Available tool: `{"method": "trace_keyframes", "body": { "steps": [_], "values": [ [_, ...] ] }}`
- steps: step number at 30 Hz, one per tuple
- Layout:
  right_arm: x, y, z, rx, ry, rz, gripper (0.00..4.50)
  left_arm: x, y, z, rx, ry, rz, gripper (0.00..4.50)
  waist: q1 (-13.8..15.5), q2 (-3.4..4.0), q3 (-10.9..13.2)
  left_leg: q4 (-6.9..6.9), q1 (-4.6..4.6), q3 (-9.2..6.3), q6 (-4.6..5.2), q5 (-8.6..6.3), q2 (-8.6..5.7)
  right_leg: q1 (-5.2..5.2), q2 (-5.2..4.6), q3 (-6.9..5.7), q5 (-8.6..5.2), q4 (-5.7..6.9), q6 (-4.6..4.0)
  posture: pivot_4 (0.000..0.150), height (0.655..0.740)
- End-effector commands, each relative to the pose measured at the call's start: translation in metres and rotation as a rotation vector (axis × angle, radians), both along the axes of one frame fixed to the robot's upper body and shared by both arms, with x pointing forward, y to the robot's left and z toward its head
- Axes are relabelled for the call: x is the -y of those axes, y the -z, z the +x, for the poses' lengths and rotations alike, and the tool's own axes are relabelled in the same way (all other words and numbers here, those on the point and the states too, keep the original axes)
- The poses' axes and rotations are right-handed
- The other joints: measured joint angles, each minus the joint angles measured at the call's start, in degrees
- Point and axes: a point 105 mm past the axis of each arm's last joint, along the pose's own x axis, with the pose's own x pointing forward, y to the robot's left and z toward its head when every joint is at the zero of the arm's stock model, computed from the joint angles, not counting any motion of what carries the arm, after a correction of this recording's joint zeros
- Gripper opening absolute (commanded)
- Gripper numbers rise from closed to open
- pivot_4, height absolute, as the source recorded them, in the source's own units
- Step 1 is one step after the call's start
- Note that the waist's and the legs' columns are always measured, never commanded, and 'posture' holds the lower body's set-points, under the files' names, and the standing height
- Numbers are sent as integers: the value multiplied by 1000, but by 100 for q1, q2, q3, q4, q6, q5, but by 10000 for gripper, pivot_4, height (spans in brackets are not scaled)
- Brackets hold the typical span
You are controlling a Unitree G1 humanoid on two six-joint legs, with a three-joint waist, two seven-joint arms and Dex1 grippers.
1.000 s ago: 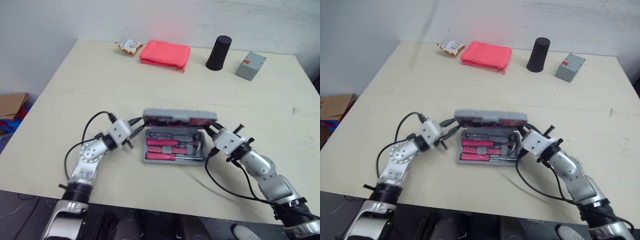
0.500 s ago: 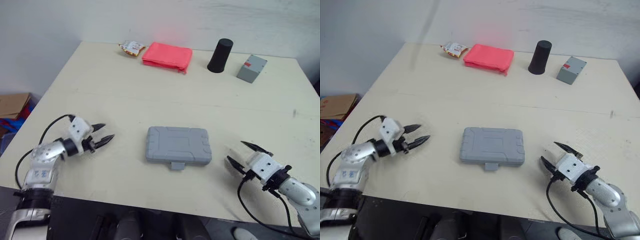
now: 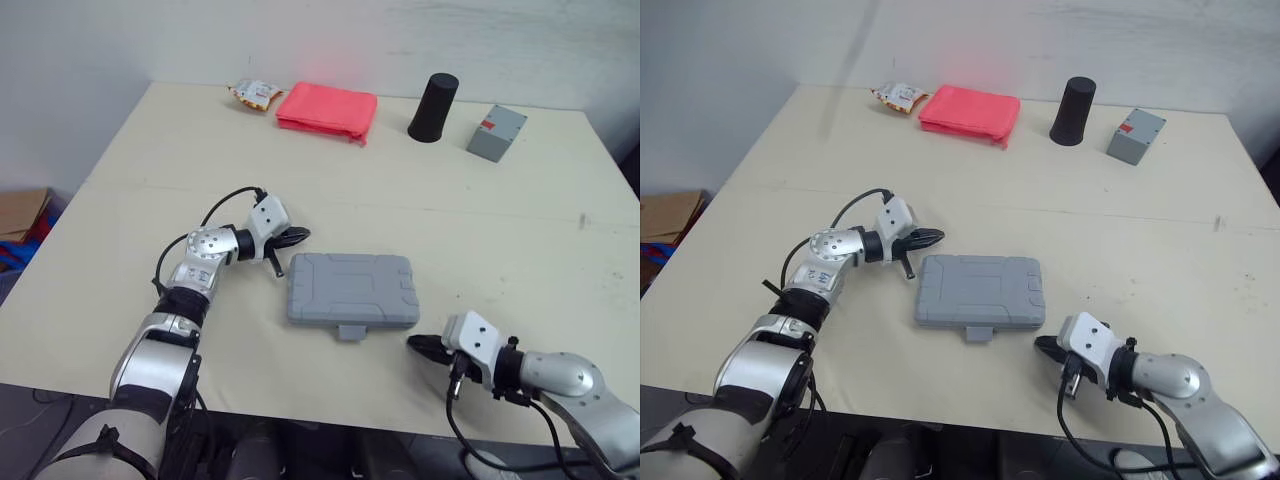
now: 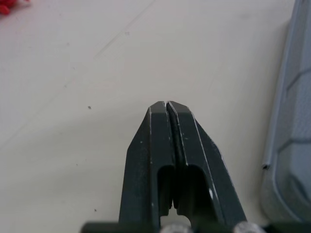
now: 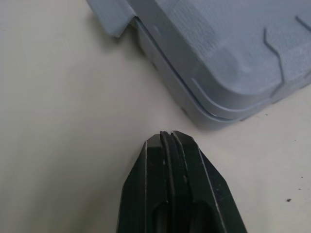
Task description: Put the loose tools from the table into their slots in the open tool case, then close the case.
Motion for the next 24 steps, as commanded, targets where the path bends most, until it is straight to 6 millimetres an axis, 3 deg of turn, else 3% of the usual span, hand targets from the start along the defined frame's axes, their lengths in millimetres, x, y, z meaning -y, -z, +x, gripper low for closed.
{"method": "trace_keyframes", "body": {
  "steps": [1,7,14,19,21,24],
  "values": [
    [4,0,17,24,51,-6,258,3,-2,-8,17,109,31,0,7,-7,4,0,0,1,0,0,2,-2,2,1,0,1,0,1500,7400],
    [10,-7,64,127,148,-6,258,-7,6,-29,-25,209,11,0,-16,-15,7,19,1,4,-3,1,19,2,22,10,11,10,-9,1500,7400],
    [9,-24,115,207,275,59,258,-13,5,-55,-21,153,-93,0,-87,-11,8,26,2,8,-10,-2,40,-3,30,19,13,23,-15,1500,7400],
    [26,-35,109,202,320,120,258,-45,-34,-52,66,33,-261,0,-112,-10,9,24,0,6,-11,-3,42,-3,30,18,13,21,-16,1500,7400],
    [30,-45,97,244,295,150,258,-38,-52,-58,74,90,-309,0,-104,-10,9,26,-2,5,-11,-3,43,-4,30,16,13,21,-16,1500,7400],
    [39,-49,77,237,283,143,258,-1,-75,-71,86,246,-329,0,-33,-10,9,32,-4,-1,-9,-3,42,1,30,14,13,20,-15,1500,7400]
  ]
}}
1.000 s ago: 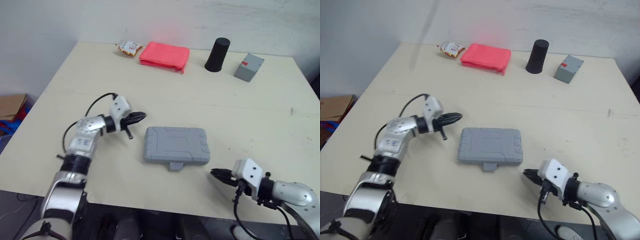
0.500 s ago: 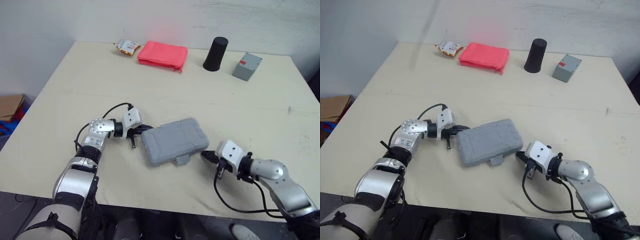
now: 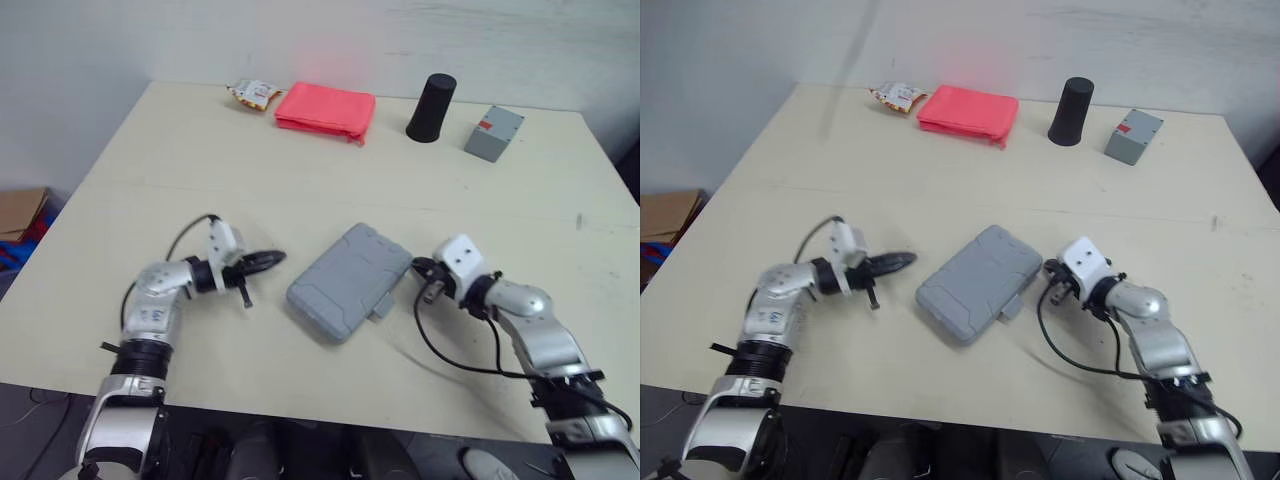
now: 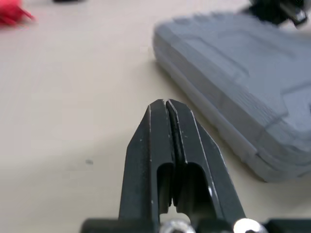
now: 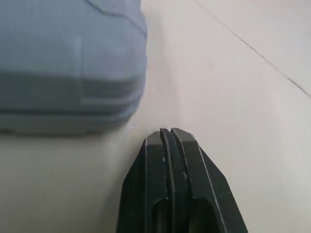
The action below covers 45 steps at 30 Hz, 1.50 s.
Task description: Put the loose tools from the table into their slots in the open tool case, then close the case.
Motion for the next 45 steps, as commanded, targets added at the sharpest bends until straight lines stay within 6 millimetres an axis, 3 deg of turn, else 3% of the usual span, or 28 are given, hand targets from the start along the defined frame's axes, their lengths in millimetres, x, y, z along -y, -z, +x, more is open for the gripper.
{"method": "trace_keyframes", "body": {
  "steps": [1,4,8,11,16,30,35,45],
  "values": [
    [22,-30,-39,77,-32,42,258,52,-73,-21,137,246,-110,0,67,1,1,-3,-2,1,2,-2,-3,0,-1,1,0,-4,1,1500,7400],
    [11,-32,-65,44,-102,85,258,91,-70,-31,136,387,-35,0,129,2,1,0,-8,0,6,-6,-10,6,2,3,3,-18,8,1500,7400],
    [-12,-28,-85,-22,-180,130,258,122,-37,-27,123,460,143,0,38,5,-1,-1,10,15,-5,-7,-2,13,27,26,4,-17,10,1500,7400],
    [-41,-16,-92,-65,-227,151,258,125,12,-21,15,448,324,0,-39,6,-1,-2,17,16,-15,-2,10,10,38,34,8,-14,2,1500,7400],
    [-54,-8,-88,-61,-223,106,258,115,52,-18,-37,403,478,0,-19,32,-32,-5,20,11,-15,-5,13,19,33,30,7,-19,-5,1500,7400],
    [-75,10,-73,-133,-278,78,258,113,58,-13,-90,309,436,0,-45,10,-184,-21,46,8,-5,-12,17,40,29,25,13,-22,-17,1500,7400],
    [-80,12,-63,-144,-294,67,258,115,60,-16,-100,307,430,0,-92,2,-194,-55,138,11,15,-40,31,130,31,12,18,-57,-43,1500,7400],
    [-70,14,-68,-217,-329,-27,258,113,64,-21,-116,301,428,0,-69,5,-202,-59,127,11,9,-47,41,117,34,10,17,-64,-59,1500,7400]
  ]
}}
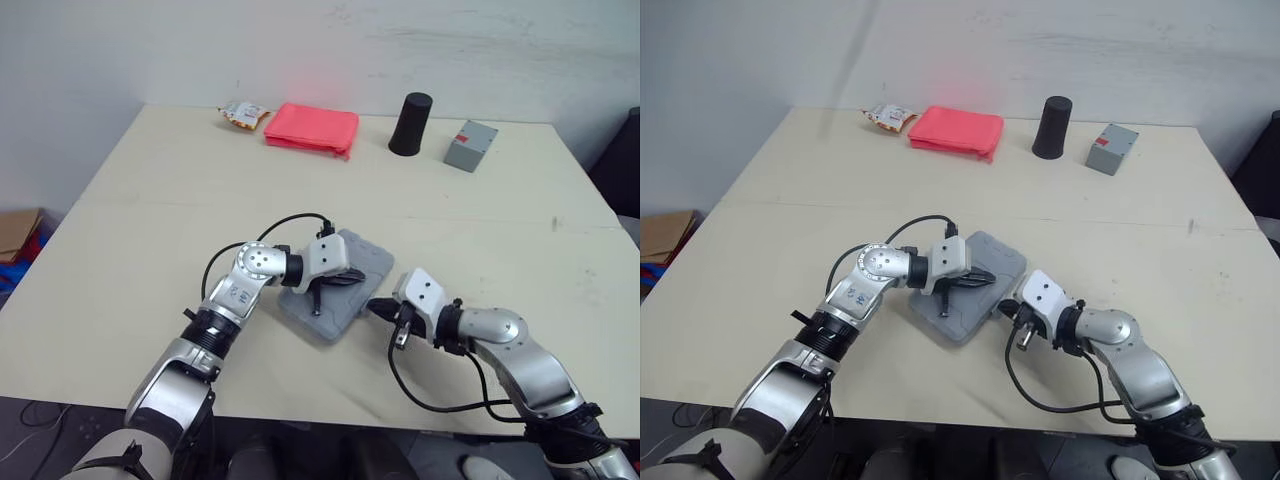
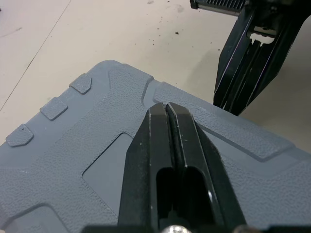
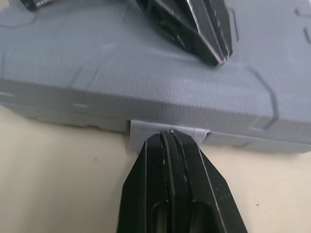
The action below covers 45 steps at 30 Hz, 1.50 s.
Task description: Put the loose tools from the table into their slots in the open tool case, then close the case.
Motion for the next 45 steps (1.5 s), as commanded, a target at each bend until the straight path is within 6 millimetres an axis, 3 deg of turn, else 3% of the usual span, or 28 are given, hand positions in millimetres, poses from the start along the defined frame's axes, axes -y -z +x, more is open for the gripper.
{"method": "trace_keyframes", "body": {
  "steps": [1,5,16,20,22,26,30,31,35,36,37,39,41,43,44,45],
  "values": [
    [-6,-10,1,34,-18,9,258,-14,50,-11,-142,-34,131,0,6,0,0,-2,-1,0,0,-1,0,-1,0,-1,0,-2,-1,1500,7400],
    [-9,-4,7,38,-16,-1,258,-15,52,-14,-152,-33,137,0,8,1,1,-4,-3,0,-3,-5,1,-1,0,-1,-1,-10,-2,1500,7400],
    [-31,-13,24,106,-43,76,258,-16,59,-20,-231,-16,132,0,-76,-1,-1,-10,7,2,-18,-21,8,6,4,1,6,-23,-10,1500,7400],
    [-31,-14,22,95,-45,86,258,-13,56,-20,-223,-20,109,0,-131,-1,-1,-14,5,0,-18,-20,8,5,4,0,6,-25,-11,1500,7400],
    [-21,-16,18,104,-45,67,258,-14,48,-12,-169,-53,69,0,-133,0,-1,-16,3,0,-16,-19,7,5,4,0,6,-29,-10,1500,7400],
    [13,-44,0,148,-59,52,258,-26,11,1,-63,-97,-94,0,-53,36,22,-24,-12,0,-2,-16,2,-4,-1,1,9,-48,-4,1500,7400],
    [55,-52,-19,163,-60,-73,258,-56,-31,3,12,-119,-229,0,4,37,48,-42,-20,0,-1,-13,4,-14,7,1,9,-65,-3,1500,7400],
    [56,-66,-26,202,-98,6,258,-70,-36,1,20,-124,-227,0,1,36,54,-48,-24,0,-4,-12,6,-18,12,0,9,-71,-4,1500,7400],
    [80,-88,-42,243,-107,75,0,-119,-51,-5,39,-211,-190,16983,16,36,109,-73,-44,2,-59,12,15,-37,34,8,6,-93,-1,1500,7400],
    [90,-92,-42,273,-83,52,6701,-138,-54,-5,48,-278,-171,22468,24,36,112,-71,-53,1,-61,14,15,-46,34,8,2,-94,5,1500,7400],
    [95,-95,-43,299,-69,38,9587,-149,-56,-5,55,-322,-158,26866,27,36,112,-68,-65,1,-61,14,15,-56,33,9,1,-95,8,1500,7400],
    [113,-98,-47,332,-54,-35,19713,-186,-55,-11,74,-438,-91,36514,16,38,116,-46,-121,1,-60,15,16,-108,33,10,0,-88,10,1500,7400],
    [127,-106,-49,389,-52,-90,29732,-225,-45,-28,5,-537,-16,44987,-6,37,128,-41,-123,6,-58,10,16,-111,31,13,-4,-92,16,1500,7400],
    [136,-110,-50,414,-54,-125,40998,-248,-32,-49,-61,-586,44,45000,-28,43,160,-44,-120,16,-56,7,16,-111,28,17,-5,-95,16,1500,7400],
    [138,-111,-49,423,-60,-145,44534,-252,-29,-54,-64,-595,59,45000,-22,46,171,-43,-117,19,-54,6,15,-109,23,17,-5,-94,16,1500,7400],
    [141,-112,-48,422,-56,-147,44534,-256,-29,-57,-59,-619,50,45000,-19,46,179,-41,-116,19,-51,6,12,-108,18,16,-5,-93,15,1500,7400]
  ]
}}
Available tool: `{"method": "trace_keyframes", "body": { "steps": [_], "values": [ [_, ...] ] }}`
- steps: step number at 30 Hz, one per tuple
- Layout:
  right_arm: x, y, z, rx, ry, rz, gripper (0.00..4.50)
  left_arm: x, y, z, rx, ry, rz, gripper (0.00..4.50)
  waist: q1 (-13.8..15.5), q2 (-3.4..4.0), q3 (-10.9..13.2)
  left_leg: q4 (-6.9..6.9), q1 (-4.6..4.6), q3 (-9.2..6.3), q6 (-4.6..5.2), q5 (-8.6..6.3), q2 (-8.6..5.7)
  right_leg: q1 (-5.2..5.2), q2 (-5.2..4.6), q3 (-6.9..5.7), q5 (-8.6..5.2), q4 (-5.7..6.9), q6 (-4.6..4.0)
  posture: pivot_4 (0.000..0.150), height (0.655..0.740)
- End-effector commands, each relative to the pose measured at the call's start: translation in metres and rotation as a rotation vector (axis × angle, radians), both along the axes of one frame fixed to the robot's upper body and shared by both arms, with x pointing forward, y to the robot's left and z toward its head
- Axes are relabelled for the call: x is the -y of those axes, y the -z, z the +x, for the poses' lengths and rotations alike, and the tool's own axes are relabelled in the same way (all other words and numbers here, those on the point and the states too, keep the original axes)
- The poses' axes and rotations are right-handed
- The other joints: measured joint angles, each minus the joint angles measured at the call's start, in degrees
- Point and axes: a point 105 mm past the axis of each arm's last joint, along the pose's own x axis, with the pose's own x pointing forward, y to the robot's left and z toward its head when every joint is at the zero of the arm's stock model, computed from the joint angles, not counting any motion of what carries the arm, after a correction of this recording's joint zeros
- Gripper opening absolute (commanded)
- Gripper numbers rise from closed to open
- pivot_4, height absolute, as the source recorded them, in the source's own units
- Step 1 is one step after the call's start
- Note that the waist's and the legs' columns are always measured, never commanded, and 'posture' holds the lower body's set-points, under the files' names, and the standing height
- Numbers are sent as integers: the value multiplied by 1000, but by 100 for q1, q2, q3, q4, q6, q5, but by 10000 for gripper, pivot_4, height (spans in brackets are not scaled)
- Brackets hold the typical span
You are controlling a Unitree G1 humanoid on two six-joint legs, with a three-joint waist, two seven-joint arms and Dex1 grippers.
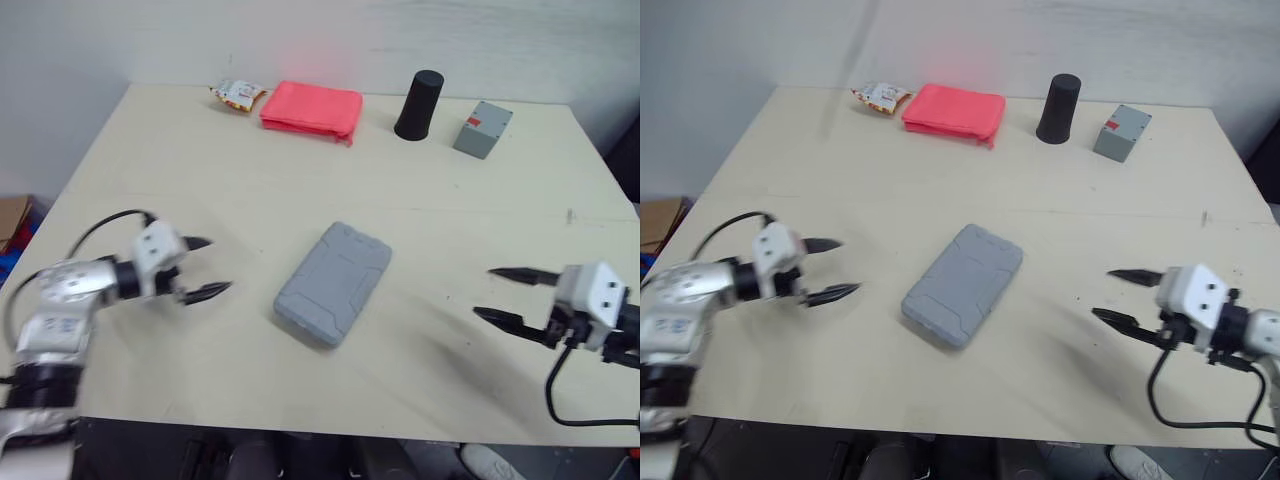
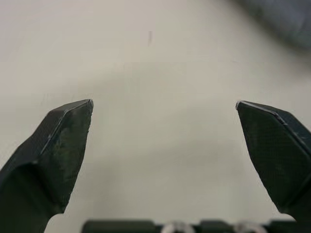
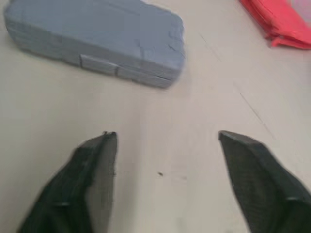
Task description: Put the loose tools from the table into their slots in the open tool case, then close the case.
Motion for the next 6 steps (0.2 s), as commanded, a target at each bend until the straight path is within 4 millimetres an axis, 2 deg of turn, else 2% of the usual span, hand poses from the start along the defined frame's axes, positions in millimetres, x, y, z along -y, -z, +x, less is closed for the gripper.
{"method": "trace_keyframes", "body": {
  "steps": [1,6],
  "values": [
    [6,-14,1,68,-15,-51,44534,-2,-11,-8,58,-7,-12,45000,36,-6,15,0,1,0,3,0,-3,0,-5,-1,0,3,0,1500,7400],
    [8,-15,15,99,-13,-50,44534,-8,-16,-5,150,-83,-6,45000,87,-11,27,0,1,-17,17,7,-10,2,-18,-17,22,13,-10,1500,7400]
  ]
}}
